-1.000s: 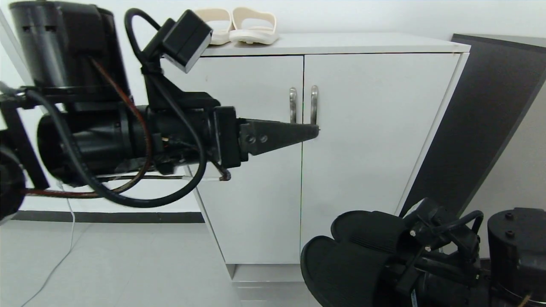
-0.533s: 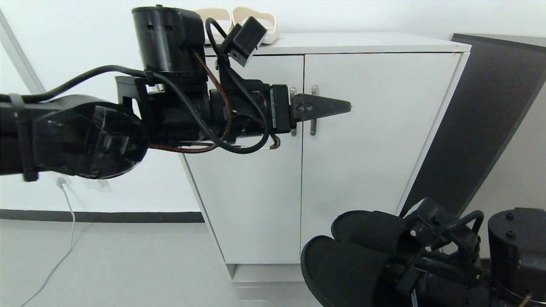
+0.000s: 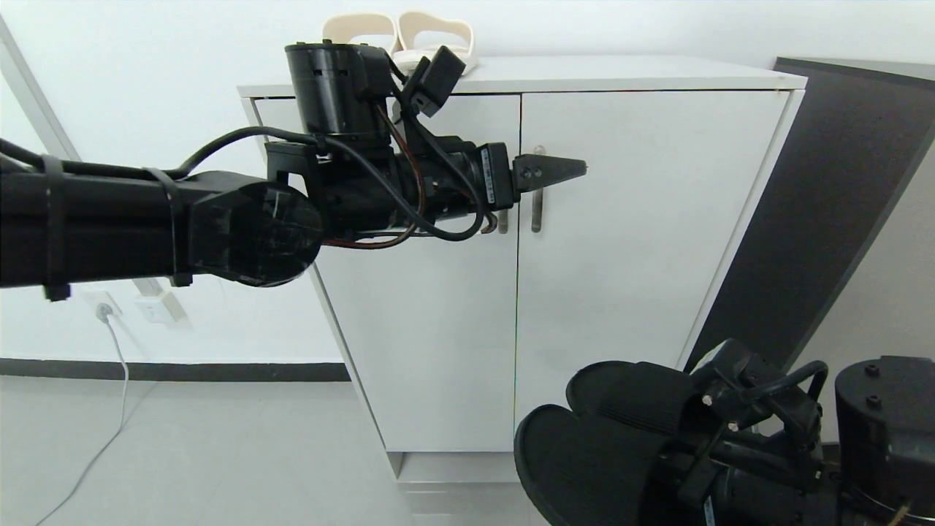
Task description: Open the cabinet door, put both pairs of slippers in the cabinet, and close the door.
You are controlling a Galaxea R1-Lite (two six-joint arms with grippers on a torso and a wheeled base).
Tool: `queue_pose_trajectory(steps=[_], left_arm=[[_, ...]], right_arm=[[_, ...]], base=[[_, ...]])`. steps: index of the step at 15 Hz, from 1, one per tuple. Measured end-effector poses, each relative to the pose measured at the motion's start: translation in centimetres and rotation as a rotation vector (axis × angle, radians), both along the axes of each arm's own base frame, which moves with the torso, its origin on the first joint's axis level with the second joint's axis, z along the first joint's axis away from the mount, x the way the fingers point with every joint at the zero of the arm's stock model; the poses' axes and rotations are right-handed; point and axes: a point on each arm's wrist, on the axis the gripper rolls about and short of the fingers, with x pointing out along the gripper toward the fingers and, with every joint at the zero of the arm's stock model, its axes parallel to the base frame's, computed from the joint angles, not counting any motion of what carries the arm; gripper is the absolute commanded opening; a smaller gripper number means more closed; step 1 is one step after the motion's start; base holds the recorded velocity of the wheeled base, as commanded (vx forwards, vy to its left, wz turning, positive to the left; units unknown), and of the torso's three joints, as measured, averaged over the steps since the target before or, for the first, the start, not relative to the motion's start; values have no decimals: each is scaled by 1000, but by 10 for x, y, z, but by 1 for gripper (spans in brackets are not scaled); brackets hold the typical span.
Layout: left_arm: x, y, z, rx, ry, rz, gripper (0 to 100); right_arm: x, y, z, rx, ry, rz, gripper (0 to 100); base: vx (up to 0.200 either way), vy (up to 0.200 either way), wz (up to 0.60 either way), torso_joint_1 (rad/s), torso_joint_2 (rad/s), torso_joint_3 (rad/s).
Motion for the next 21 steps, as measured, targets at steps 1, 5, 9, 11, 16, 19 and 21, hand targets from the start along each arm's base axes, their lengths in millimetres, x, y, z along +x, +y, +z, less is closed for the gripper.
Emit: queue_pose_trajectory(steps=[1, 5, 9, 11, 16, 19, 21], left_arm=[[4, -1, -2, 2, 4, 5, 100], [18, -5, -8, 3, 6, 13, 100], [31, -13, -12, -1, 2, 24, 100], [35, -15, -15, -2, 12, 26, 100], [37, -19, -22, 8, 33, 27, 0], [30, -16, -24, 17, 45, 23, 0], [16, -17, -25, 27, 60, 4, 0]], right_arm=[[0, 0, 0, 0, 0, 0, 0], [0, 0, 0, -1, 1, 0, 0], [-1, -1, 1, 2, -3, 0, 0], [-2, -2, 2, 7, -5, 1, 0], [-3, -3, 1, 5, -3, 3, 0], [-4, -4, 0, 4, 2, 13, 0], [-5, -4, -1, 4, 7, 25, 0]], base=[[0, 0, 0, 0, 0, 0], [0, 0, 0, 0, 0, 0], [0, 0, 0, 0, 0, 0], [0, 0, 0, 0, 0, 0], [0, 0, 0, 0, 0, 0], [0, 0, 0, 0, 0, 0], [0, 0, 0, 0, 0, 0]])
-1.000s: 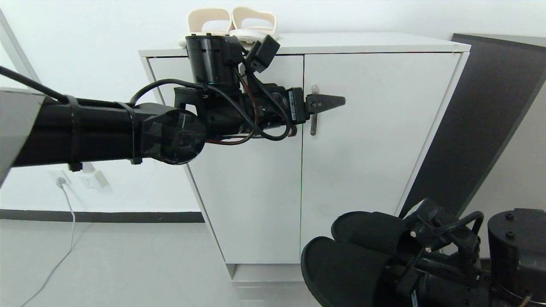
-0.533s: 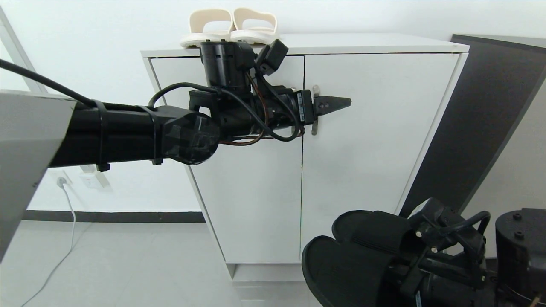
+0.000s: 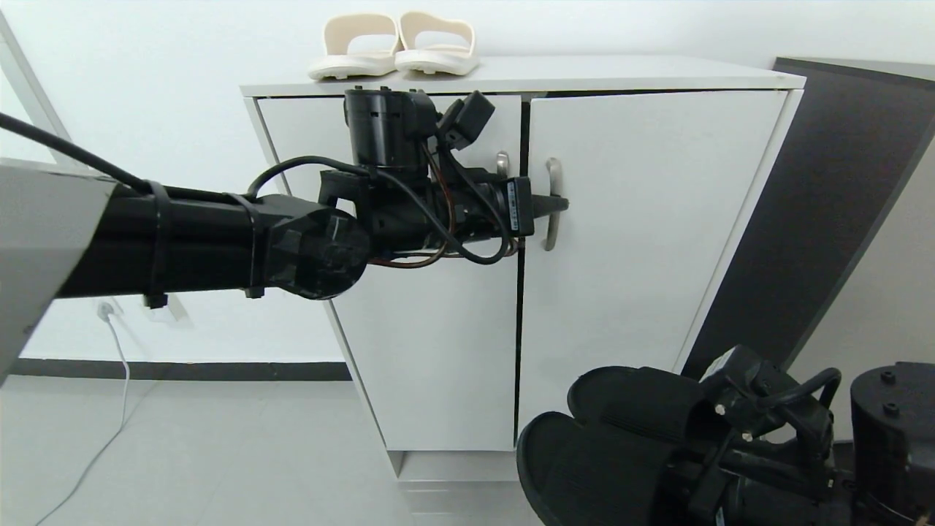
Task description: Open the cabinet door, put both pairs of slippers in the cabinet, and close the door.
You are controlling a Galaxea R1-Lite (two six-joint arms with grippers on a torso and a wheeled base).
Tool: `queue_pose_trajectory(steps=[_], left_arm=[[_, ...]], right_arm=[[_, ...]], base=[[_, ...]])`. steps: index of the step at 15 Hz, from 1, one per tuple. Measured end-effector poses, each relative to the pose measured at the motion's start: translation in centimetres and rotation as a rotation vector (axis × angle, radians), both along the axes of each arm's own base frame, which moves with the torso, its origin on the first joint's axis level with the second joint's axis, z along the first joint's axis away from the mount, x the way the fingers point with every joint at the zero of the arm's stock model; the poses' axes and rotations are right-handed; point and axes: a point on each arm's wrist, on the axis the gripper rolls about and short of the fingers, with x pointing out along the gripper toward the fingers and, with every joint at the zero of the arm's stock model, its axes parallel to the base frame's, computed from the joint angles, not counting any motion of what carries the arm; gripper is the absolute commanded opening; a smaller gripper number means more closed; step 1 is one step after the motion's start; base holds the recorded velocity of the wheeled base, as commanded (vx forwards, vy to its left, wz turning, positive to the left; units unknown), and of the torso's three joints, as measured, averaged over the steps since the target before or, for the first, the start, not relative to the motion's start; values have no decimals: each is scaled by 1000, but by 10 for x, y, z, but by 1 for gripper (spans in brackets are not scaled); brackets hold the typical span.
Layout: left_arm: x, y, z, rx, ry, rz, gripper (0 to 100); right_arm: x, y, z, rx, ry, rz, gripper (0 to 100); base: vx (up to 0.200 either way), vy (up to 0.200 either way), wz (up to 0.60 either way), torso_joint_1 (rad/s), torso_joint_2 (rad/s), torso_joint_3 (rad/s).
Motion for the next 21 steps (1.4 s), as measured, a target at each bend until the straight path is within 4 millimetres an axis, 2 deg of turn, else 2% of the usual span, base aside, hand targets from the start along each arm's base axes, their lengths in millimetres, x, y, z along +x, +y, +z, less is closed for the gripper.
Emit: queue_pose_trajectory(steps=[5, 10, 14, 17, 21], left_arm=[[-46, 5, 11, -2, -9, -38, 0], [-71, 20, 10, -40, -49, 14, 0], [-66, 28, 16, -88, -13, 39, 0], [-51, 18, 24, -132, -26, 42, 0], [-28, 1, 19, -143, -29, 43, 0]], right_arm=[[-10, -4, -2, 23, 30, 113, 0], [-16, -10, -6, -12, 8, 145, 0], [-17, -10, -8, -17, 12, 147, 0], [-17, -10, -8, -21, 14, 148, 0], [-17, -9, -10, -28, 20, 150, 0]], base=[[0, 0, 0, 0, 0, 0], [0, 0, 0, 0, 0, 0], [0, 0, 0, 0, 0, 0], [0, 0, 0, 0, 0, 0], [0, 0, 0, 0, 0, 0]])
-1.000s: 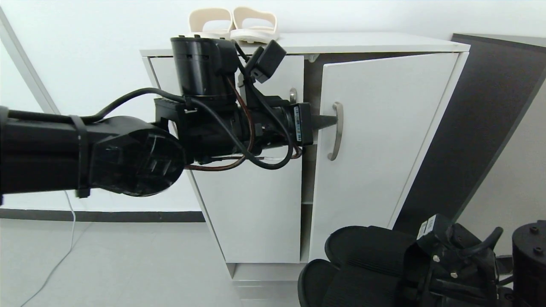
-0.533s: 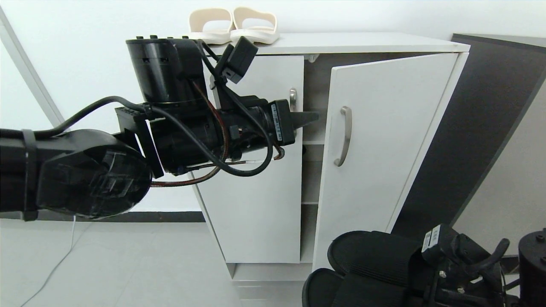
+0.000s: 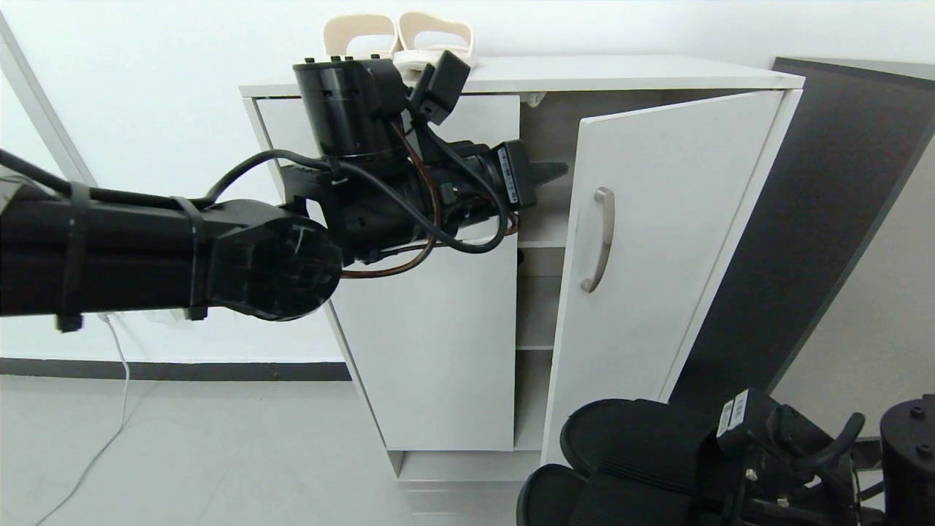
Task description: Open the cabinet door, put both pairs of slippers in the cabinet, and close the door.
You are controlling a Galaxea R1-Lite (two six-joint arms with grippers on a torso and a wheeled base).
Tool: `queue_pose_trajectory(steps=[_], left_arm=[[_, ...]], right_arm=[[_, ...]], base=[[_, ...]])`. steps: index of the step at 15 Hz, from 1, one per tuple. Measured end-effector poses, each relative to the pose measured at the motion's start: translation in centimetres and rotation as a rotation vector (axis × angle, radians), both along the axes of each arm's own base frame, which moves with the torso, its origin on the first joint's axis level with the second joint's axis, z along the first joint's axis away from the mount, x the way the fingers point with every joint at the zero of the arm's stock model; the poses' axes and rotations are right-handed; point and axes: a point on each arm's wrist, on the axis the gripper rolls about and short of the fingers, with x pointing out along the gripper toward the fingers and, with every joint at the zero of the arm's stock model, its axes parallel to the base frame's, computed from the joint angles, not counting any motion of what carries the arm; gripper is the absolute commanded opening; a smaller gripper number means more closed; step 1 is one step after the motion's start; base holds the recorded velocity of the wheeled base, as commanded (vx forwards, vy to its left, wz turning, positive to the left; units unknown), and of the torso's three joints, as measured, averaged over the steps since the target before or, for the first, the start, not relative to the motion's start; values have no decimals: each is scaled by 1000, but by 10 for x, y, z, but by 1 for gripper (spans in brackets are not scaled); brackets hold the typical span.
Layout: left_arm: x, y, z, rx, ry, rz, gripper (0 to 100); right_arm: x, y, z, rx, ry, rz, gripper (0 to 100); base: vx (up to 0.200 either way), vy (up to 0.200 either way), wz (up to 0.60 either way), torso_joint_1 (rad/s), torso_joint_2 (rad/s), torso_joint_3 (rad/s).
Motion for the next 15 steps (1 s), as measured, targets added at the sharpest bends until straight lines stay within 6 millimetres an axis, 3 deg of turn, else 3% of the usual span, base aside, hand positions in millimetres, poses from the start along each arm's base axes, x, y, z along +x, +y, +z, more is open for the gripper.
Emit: queue_pose_trajectory(steps=[6, 12, 15], left_arm=[[9, -7, -15, 25, 28, 6, 0], [-32, -38, -8, 10, -18, -122, 0], [-30, -31, -10, 13, -15, -102, 0]], right_arm=[[1, 2, -3, -13, 10, 3, 0], [-1, 3, -5, -20, 15, 14, 0], [-1, 3, -5, -18, 14, 13, 0]], base=[[-200, 0, 0, 4, 0, 1], [-200, 0, 0, 2, 2, 4], [-133, 0, 0, 3, 2, 0]])
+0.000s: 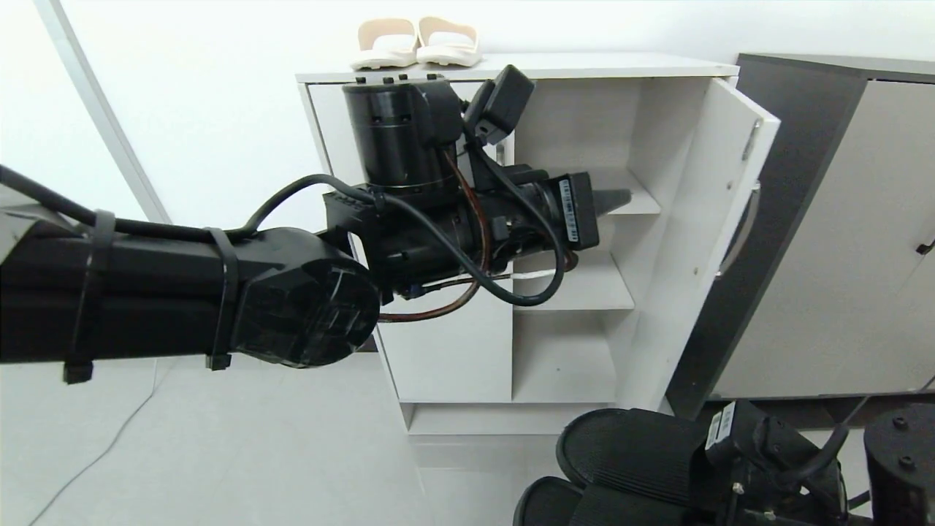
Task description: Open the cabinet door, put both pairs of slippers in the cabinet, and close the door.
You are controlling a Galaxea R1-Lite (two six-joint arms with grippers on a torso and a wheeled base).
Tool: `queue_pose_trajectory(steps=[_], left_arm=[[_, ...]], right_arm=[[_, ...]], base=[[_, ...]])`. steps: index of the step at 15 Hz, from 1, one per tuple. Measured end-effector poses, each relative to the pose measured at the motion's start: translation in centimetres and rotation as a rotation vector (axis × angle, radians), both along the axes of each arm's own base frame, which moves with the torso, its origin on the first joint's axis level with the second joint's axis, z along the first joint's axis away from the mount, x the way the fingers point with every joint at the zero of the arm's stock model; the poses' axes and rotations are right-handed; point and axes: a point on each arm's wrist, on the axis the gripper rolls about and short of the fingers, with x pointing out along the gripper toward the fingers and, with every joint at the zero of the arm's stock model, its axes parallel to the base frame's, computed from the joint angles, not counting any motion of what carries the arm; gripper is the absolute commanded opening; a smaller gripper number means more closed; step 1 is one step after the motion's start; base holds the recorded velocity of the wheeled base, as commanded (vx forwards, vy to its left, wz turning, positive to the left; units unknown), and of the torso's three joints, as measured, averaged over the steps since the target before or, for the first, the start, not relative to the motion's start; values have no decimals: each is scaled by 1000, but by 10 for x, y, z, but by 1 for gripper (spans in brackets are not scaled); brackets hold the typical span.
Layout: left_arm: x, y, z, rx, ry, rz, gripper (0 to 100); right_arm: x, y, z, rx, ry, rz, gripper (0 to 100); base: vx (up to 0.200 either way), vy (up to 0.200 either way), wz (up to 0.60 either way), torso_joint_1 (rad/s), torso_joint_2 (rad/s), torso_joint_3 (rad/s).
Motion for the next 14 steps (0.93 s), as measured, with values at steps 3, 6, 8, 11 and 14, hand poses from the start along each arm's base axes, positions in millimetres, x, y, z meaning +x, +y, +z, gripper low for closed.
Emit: queue_pose_trajectory(steps=[3, 6, 8, 11, 14], left_arm=[[4, 28, -1, 2, -5, 66, 0], [-5, 66, 8, 14, -36, 149, 0], [-28, 106, 19, 42, -59, 269, 0], [-86, 168, 18, 122, -40, 488, 0], [-157, 214, 4, 196, 13, 709, 0]], right_arm=[[1, 1, 2, 7, -4, -7, 0], [7, -1, 4, 12, -10, -46, 0], [18, 2, 10, 35, -17, -168, 0], [40, 13, 23, 113, -13, -367, 0], [59, 22, 25, 111, -34, -493, 0]], base=[[0, 0, 0, 0, 0, 0], [0, 0, 0, 0, 0, 0], [0, 0, 0, 0, 0, 0], [0, 0, 0, 0, 0, 0], [0, 0, 0, 0, 0, 0]])
